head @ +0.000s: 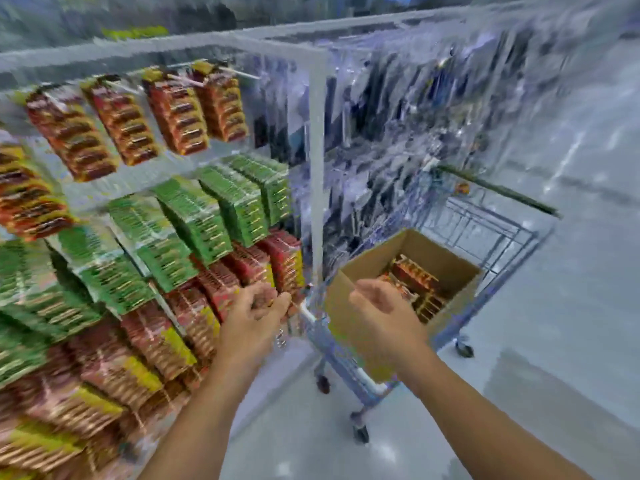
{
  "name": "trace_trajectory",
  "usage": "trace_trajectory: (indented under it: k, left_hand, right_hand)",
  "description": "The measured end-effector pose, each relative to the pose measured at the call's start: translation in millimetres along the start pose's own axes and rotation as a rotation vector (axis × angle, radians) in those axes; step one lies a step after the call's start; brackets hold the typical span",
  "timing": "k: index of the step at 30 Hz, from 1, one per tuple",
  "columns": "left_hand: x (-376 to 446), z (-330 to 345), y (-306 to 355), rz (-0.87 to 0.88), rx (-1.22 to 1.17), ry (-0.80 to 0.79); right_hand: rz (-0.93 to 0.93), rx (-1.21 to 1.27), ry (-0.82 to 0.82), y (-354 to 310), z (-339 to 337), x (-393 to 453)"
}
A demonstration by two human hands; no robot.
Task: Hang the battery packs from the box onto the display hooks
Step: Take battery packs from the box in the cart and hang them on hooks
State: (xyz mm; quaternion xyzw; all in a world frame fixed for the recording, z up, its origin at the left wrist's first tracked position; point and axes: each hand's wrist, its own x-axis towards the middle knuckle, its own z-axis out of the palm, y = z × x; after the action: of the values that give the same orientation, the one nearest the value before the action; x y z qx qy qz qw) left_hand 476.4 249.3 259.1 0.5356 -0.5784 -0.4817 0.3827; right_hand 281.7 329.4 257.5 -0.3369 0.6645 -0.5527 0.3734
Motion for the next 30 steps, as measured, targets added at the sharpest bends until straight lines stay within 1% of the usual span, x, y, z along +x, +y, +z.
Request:
trace_trajectory:
  k: [2,6,9,12,15,18,21,26,28,30]
  left_hand:
    - [7,38,3,-0.011,-0.006,-0.055]
    - [37,99,-1,-0.067,0.004,-0.156]
    - [71,147,-9,-0.067,-0.004,-0.183]
    - [105,190,-14,-0.106,-0.001,-0.229]
    - [128,223,-17,-0.15,0.002,-0.259]
    - [147,249,-19,-0.173,0.011,-0.24]
    - [167,275,-26,-0.229,0.037,-0.209]
    - [189,321,-45,-0.315,0.058,-0.096]
    - [194,340,-50,-0.358,0.066,-0.031]
    - [198,361,-57,-0.411,0.076,0.069]
  right_hand:
    - [0.02,-0.026,0.06,15,-35,18]
    - [0.105,-0.09,0.074,38,-85,51]
    - [0.134,-0.142,0.093,50,-116,79]
    - [0.169,-0.171,0.121,59,-146,106]
    - [0.223,-0.212,0.106,65,-170,128]
    - [0.249,-0.251,0.086,72,-186,158]
    - [0.252,-0.304,-0.002,84,-198,197]
    - [0.287,-0.41,-0.218,121,-224,272]
    - [0.282,-0.473,-0.335,136,-235,304]
    - [0.312,-0.531,-0.484,152,-244,336]
